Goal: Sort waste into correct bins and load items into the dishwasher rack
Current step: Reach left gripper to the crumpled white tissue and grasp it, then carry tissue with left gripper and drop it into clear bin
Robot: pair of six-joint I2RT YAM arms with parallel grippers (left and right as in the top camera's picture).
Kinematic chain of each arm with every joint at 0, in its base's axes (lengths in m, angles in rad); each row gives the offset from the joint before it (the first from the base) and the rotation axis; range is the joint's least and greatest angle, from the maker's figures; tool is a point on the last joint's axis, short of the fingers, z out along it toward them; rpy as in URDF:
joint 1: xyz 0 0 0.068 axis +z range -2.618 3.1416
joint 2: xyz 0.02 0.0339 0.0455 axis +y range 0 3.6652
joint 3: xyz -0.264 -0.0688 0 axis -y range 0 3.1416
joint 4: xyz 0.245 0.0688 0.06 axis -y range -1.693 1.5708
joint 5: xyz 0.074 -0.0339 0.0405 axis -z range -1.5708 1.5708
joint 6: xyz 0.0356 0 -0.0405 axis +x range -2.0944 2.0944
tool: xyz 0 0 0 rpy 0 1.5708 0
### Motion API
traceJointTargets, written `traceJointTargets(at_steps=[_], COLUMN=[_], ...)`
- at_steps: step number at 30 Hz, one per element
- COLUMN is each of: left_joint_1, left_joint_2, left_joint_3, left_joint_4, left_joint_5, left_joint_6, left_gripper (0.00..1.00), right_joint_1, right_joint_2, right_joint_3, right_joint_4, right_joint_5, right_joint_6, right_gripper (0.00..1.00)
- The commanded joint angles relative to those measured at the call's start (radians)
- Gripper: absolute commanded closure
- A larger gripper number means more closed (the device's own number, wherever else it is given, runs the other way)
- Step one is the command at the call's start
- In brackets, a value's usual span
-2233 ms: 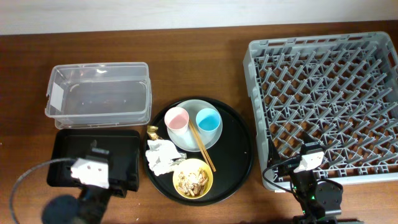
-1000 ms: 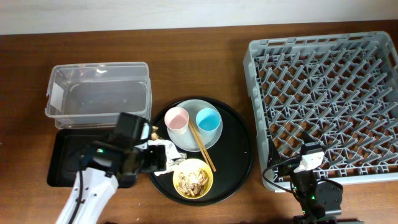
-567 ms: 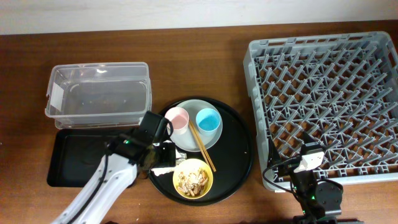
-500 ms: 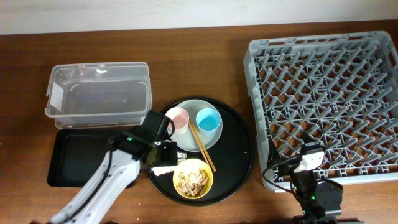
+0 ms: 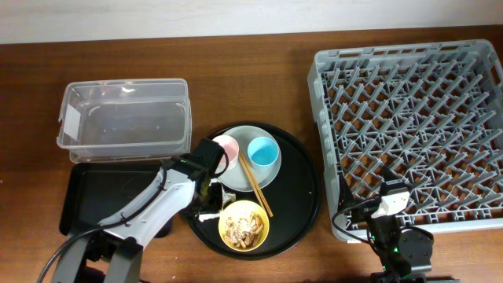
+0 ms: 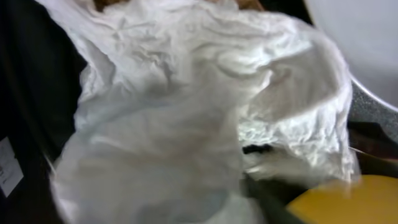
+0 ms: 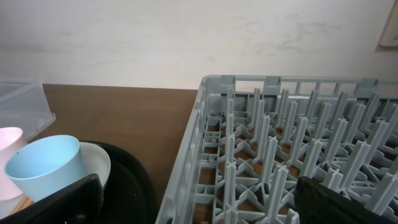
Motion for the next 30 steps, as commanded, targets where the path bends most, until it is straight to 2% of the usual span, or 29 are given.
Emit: traceJointTargets(at_steps=[1, 3, 4, 12, 16, 20, 24, 30], left_joint_1=[-0.003, -0.003, -0.003, -0.002, -0.002, 0.023, 0.107, 0.252], left_joint_2=[0.005, 0.004, 0.003, -0.091, -0.171, -0.226, -0.269, -0.235], left_joint_3=[-0.008, -0.008, -0.006, 0.115, 0.254, 0.372, 0.455, 0.455], left_joint_4=[0.001, 0.002, 0.001, -0.14, -0.31, -0.371, -0.32, -0.088], left_joint_5=[0.011, 0.011, 0.011, 0.006, -0.094, -0.165, -0.181, -0.319], left_joint_6=[-0.001, -0.001, -0.001, 0.043, 0.059, 0.059, 0.059, 0.059], left_gripper=[0.89, 0.98, 1.0, 1.0, 1.0, 1.0, 1.0, 1.0], right_joint_1=[-0.006, -0.006, -0.006, -0.006, -0.006, -0.006, -0.006, -0.006], right_joint_2=[-0.008, -0.008, -0.008, -0.008, -0.008, -0.008, -0.008, -0.008], right_joint_3=[-0.005, -0.005, -0.005, -0.005, -0.005, -0.005, -0.005, -0.005], right_joint_4=[-0.006, -0.006, -0.006, -0.006, -0.006, -0.006, -0.006, -0.006], right_joint_5=[0.008, 0.008, 0.008, 0.008, 0.008, 0.008, 0.008, 0.008], right_joint_6=[0.011, 0.011, 0.011, 0.011, 0.011, 0.011, 0.011, 0.011], right_gripper=[0.01, 0.01, 0.01, 0.01, 0.01, 0.01, 0.01, 0.01])
